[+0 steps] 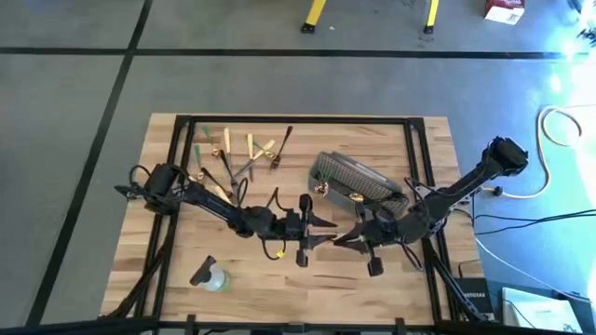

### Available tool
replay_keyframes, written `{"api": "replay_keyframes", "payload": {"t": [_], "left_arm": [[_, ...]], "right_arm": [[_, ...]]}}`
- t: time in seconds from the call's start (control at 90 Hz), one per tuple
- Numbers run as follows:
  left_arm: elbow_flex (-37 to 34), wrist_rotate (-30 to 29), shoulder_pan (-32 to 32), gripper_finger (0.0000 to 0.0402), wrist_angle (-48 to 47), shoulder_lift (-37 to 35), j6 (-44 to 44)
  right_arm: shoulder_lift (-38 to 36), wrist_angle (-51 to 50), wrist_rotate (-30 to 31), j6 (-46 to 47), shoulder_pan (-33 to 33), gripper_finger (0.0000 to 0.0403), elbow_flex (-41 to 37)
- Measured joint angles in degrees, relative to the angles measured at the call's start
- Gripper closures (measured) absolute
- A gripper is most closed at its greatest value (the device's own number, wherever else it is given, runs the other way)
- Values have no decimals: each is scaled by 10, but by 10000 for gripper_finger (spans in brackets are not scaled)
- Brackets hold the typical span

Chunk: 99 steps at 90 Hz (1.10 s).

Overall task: Sort silverware
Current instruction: Put the black fork into the cutlery rack

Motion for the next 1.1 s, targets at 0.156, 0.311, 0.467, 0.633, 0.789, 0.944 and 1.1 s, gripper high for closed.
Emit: {"api": "replay_keyframes", "payload": {"t": [0.156,0.311,0.467,0.633,0.789,0.944,1.1], "left_arm": [[0,0,-1,297,-8,0,0],[0,3,-4,316,-10,0,11],[0,6,-4,381,-11,0,19],[0,7,-4,400,-12,0,21],[0,16,-5,401,-11,0,21],[0,20,-7,401,-12,0,24],[0,22,-7,401,-11,0,24]], "right_arm": [[0,7,0,-10,0,403,0],[0,7,1,-17,0,403,0],[-9,4,1,-26,0,403,0],[-24,2,2,-38,0,403,0],[-25,-27,6,-38,0,403,0],[-25,-56,30,-24,0,403,0],[-25,-41,27,-28,0,403,0]]}}
